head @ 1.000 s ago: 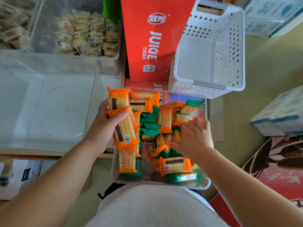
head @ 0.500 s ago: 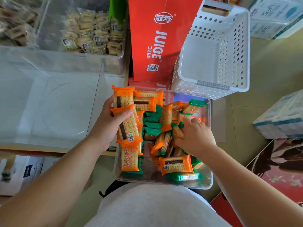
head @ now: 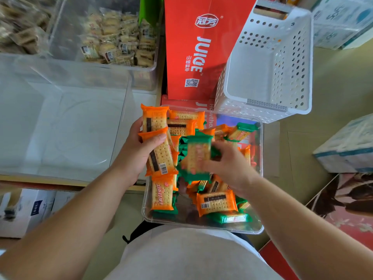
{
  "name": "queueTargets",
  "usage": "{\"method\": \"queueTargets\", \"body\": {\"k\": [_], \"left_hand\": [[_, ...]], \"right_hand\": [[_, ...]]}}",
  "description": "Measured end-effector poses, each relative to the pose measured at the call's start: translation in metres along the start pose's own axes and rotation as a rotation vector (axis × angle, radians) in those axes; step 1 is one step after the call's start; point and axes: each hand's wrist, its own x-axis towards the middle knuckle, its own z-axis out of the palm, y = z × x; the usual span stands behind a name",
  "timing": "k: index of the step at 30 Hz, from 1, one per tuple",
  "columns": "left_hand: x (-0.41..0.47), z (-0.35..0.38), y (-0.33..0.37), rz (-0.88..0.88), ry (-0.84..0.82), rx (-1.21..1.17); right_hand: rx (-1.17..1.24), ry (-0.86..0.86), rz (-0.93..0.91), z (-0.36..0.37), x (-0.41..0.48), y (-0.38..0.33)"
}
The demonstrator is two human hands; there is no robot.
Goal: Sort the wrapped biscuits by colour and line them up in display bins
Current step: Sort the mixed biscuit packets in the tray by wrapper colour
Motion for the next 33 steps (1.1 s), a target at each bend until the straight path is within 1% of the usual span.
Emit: {"method": "queueTargets", "body": {"k": [2, 4, 8, 11, 14, 16, 18, 20, 23, 25, 27, 31, 33], "left_hand": [[0.0, 0.0, 0.0, 0.001, 0.005, 0.001], [0.0, -0.001, -0.001, 0.0, 0.008, -0.007], [0.0, -0.001, -0.001, -0.001, -0.001, -0.013], [0.001, -0.002, -0.001, 0.007, -0.005, -0.017], [0.001, -0.002, -0.001, 0.009, -0.009, -0.025], [0.0, -0.002, -0.001, 0.005, -0.006, -0.02], [0.0, -0.003, -0.001, 0.005, -0.006, -0.013], [0.001, -0.002, -0.001, 0.008, -0.008, -0.013], [0.0, -0.001, -0.001, 0.012, -0.011, -0.017], [-0.001, -0.002, -0.001, 0.01, -0.015, -0.017], [-0.001, -0.002, -0.001, 0.007, -0.015, -0.009], [0.001, -0.003, -0.002, 0.001, -0.011, -0.001], [0.001, -0.002, -0.002, 0.003, -0.01, -0.004]], "right_hand": [[-0.17, -0.008, 0.042, 0.02, 0.009, 0.014], [-0.267, -0.004, 0.048, 0.026, 0.016, 0.024], [-0.381, -0.052, 0.049, 0.01, 0.024, 0.024], [-0.628, -0.096, 0.07, -0.003, 0.028, 0.026], [-0.831, -0.01, 0.114, -0.004, 0.029, 0.028], [-0.928, 0.077, 0.077, 0.0, 0.027, 0.026], [-0.975, 0.127, 0.008, 0.01, 0.025, 0.025], [-0.952, 0.114, -0.022, 0.026, 0.024, 0.028], [-0.827, 0.09, -0.005, 0.048, 0.024, 0.043], [-0.84, 0.088, -0.015, 0.053, 0.025, 0.053], [-0.944, 0.083, -0.069, 0.051, 0.026, 0.059], [-1.273, 0.077, -0.243, 0.039, 0.035, 0.059], [-1.328, 0.055, -0.322, 0.033, 0.041, 0.064]]}}
